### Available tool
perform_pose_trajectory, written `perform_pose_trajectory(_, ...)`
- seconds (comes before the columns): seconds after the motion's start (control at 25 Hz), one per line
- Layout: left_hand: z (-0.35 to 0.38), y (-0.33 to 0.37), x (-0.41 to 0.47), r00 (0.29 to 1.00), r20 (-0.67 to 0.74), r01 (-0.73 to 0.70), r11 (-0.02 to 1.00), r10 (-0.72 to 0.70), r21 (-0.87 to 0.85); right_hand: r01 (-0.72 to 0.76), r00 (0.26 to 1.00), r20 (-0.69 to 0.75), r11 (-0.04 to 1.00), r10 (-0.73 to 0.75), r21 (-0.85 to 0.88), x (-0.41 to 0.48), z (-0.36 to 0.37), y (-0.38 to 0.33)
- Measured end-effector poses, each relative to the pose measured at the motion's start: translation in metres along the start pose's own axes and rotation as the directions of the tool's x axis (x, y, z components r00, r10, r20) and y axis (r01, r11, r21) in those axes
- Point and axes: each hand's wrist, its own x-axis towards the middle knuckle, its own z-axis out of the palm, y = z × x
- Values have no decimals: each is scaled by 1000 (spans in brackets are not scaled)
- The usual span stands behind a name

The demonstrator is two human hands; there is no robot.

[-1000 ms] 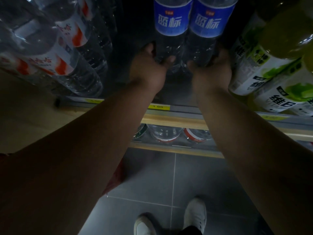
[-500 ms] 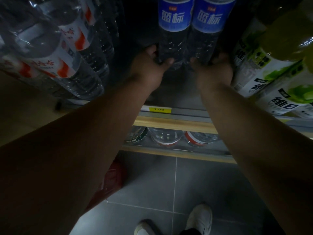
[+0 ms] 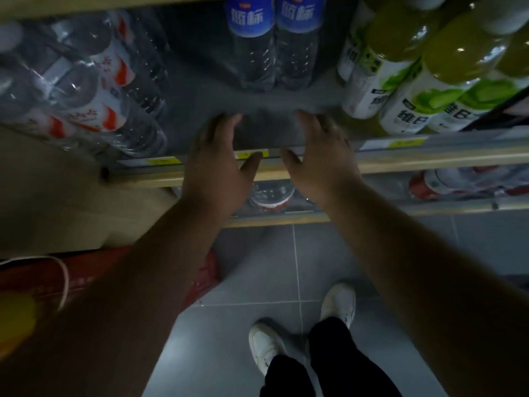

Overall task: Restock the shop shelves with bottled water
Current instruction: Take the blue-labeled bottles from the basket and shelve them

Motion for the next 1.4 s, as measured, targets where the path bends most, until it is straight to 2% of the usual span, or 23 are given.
perform_pose_trajectory(0.08, 1, 4, -32, 999, 35, -5, 1000, 5, 15, -9, 1000, 10, 1000, 9, -9, -41, -3, 8)
perform_pose_trajectory(0.2, 11, 20, -89, 984, 129, -129, 991, 123, 46, -92, 993, 67, 996, 92, -4, -109, -15, 30)
perform_pose_trajectory(0.32, 29, 41, -129, 939, 245, -262, 964, 243, 47, -224, 963, 137, 973, 230, -61, -168, -34, 60)
perform_pose_trajectory(0.4, 42, 59, -147, 900, 299, -341, 940, 318, 27, -322, 936, 126, 944, 329, -78, -196, -46, 85)
perform_pose_trajectory(0.56, 75, 106, -180, 787, 473, -453, 891, 397, 7, -529, 845, 74, 848, 530, -38, -250, -66, 139)
perform_pose_trajectory(0.72, 116, 154, -201, 687, 566, -530, 847, 455, -37, -659, 751, 57, 752, 658, -13, -296, -73, 196)
perform_pose_trajectory(0.88, 160, 209, -211, 583, 654, -616, 787, 482, -30, -722, 691, 76, 691, 719, 31, -336, -82, 251)
perform_pose_trajectory(1.12, 226, 324, -231, 430, 747, -712, 699, 507, -64, -838, 537, 75, 521, 841, 161, -395, -119, 347)
perform_pose_trajectory(1.32, 291, 425, -240, 281, 825, -787, 610, 490, -94, -869, 474, 82, 451, 877, 205, -432, -137, 414)
perform_pose_trajectory(1.4, 318, 457, -243, 248, 844, -817, 571, 475, -82, -880, 444, 91, 415, 892, 230, -440, -137, 435)
